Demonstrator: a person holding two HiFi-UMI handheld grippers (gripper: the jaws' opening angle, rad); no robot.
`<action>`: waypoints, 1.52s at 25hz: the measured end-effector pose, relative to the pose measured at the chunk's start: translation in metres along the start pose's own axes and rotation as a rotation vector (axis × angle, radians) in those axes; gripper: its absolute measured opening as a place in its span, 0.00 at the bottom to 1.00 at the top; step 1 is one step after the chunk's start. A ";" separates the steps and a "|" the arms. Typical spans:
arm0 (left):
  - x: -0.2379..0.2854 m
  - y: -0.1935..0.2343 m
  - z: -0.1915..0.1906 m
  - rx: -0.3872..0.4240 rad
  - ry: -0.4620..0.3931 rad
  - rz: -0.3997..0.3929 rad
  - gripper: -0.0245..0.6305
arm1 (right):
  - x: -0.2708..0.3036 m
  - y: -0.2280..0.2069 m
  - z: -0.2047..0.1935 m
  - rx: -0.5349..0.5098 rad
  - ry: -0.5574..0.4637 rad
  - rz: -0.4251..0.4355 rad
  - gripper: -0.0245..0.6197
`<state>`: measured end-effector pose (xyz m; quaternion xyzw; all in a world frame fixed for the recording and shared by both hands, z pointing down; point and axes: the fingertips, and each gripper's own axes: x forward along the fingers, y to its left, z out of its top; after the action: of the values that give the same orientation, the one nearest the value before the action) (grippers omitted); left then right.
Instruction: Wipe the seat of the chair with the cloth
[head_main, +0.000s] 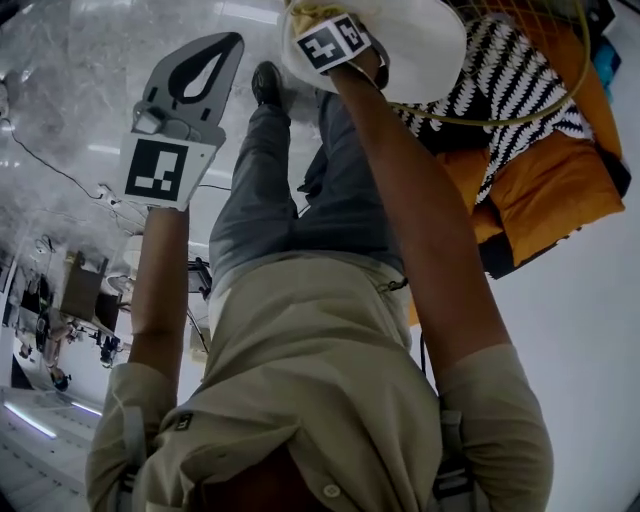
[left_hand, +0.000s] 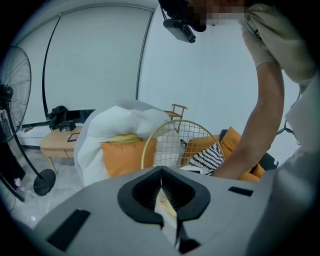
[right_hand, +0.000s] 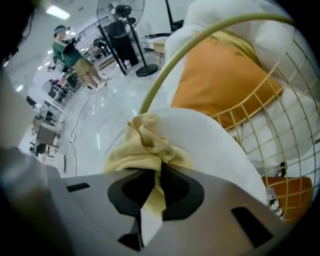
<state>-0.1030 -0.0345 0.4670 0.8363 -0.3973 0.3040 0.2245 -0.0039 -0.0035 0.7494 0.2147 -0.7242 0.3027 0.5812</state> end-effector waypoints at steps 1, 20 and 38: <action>-0.005 0.002 0.002 0.001 -0.004 0.009 0.06 | -0.002 -0.003 -0.001 0.015 -0.005 -0.005 0.11; -0.156 -0.001 0.081 0.132 -0.263 0.092 0.06 | -0.225 -0.023 -0.020 0.160 -0.384 -0.142 0.11; -0.342 -0.073 0.194 0.244 -0.541 0.073 0.06 | -0.619 0.039 -0.039 0.261 -1.083 -0.365 0.11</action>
<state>-0.1518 0.0688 0.0842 0.8929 -0.4329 0.1236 -0.0027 0.1415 0.0258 0.1463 0.5299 -0.8261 0.1314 0.1396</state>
